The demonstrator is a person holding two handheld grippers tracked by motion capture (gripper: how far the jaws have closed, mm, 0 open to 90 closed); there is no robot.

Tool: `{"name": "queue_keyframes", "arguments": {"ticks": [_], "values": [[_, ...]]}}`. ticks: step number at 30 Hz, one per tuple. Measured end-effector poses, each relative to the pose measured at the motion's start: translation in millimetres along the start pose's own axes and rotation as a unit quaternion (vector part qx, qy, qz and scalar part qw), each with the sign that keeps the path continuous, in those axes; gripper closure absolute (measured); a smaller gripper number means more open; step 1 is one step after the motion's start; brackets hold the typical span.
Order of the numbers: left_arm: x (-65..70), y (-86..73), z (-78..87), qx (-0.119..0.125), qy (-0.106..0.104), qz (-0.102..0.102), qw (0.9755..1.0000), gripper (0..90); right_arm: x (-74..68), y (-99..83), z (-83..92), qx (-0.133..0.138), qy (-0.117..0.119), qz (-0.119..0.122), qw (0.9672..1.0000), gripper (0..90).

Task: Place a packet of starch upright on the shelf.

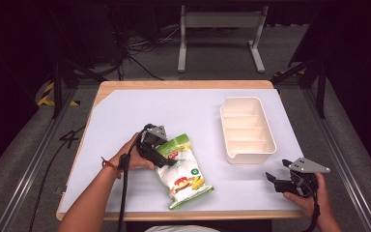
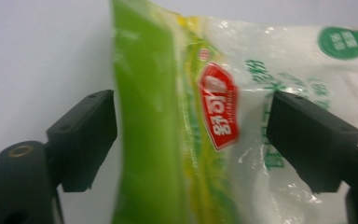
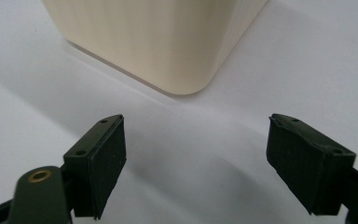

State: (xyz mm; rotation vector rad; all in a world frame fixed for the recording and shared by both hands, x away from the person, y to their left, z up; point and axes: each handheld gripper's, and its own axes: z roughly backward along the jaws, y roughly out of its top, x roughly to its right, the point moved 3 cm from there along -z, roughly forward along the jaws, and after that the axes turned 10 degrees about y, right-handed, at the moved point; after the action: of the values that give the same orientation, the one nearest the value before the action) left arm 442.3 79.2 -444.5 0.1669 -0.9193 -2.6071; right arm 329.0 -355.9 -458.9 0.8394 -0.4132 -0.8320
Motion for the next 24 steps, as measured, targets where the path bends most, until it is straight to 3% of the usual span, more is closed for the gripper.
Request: {"name": "queue_keyframes", "arguments": {"ticks": [3,5,8,12,14,19,22,24], "values": [[1.0,0.0,0.3,-0.006,0.001,0.005,1.0,28.4,0.3,-0.2,-0.7,-0.002,0.001,-0.002,1.0,19.6],[1.1,-0.2,1.1,-0.009,0.013,0.011,0.9998,37.4,-0.1,-0.3,-0.6,-0.003,0.002,-0.001,1.0,19.6],[5.0,-0.8,2.6,-0.008,0.032,-0.001,0.9995,55.3,-0.1,-0.3,-0.3,-0.002,0.002,0.0,1.0,19.6],[14.2,-0.6,0.9,-0.006,0.034,-0.021,0.9992,77.0,-0.1,-0.3,-0.4,-0.002,0.004,0.001,1.0,19.6],[15.0,0.1,0.1,-0.005,0.052,-0.03,0.9982,87.6,0.0,-0.3,-0.3,-0.002,0.004,0.0,1.0,19.6],[13.5,-1.5,6.9,0.022,0.047,-0.013,0.9985,88.8,1.0,-0.5,0.9,0.0,0.003,0.0,1.0,19.6],[16.9,-0.1,12.9,0.032,0.06,-0.019,0.9975,89.0,1.6,-0.6,0.9,0.0,0.002,-0.002,1.0,19.6],[21.7,2.7,20.0,0.053,0.078,-0.031,0.9951,89.1,1.3,-0.4,1.3,0.001,0.002,-0.001,1.0,19.6]]}}
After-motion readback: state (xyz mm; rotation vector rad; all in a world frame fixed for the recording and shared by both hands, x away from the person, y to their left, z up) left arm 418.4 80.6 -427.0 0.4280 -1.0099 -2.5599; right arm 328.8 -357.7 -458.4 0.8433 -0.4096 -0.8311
